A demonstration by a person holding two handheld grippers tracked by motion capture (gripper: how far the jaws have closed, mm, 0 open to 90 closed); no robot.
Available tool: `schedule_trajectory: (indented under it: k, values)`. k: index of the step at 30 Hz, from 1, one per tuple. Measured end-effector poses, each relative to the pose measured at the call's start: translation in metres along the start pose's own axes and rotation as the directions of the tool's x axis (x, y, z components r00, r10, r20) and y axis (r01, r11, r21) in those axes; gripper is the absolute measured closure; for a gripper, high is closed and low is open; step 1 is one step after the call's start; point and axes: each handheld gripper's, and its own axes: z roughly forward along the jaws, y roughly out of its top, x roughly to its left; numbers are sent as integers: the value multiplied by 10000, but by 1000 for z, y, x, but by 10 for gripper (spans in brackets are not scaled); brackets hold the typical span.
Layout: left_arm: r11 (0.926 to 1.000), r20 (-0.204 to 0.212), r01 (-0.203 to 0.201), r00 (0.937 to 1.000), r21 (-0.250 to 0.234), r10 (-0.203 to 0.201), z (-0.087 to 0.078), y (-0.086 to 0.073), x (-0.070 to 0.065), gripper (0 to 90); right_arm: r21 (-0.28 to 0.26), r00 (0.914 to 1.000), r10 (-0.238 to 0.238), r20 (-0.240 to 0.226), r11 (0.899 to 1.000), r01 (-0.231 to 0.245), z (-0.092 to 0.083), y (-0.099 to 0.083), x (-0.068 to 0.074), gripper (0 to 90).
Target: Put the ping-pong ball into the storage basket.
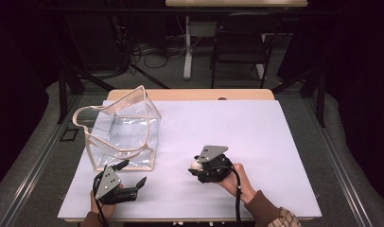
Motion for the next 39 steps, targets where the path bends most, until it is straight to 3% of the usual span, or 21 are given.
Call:
schedule_trajectory:
  k: [20, 39]
  values:
    - [10000, 11, 12, 10000, -7, -12, 0, 0, 0, 159, -441, 9998, -41, 177, 9990, 49, -15, 9, -1, 511]
    - [10000, 28, 5, 10000, 0, -5, 0, 0, 0, 159, -507, 9995, -18, 331, 9987, 35, -19, 12, -5, 511]
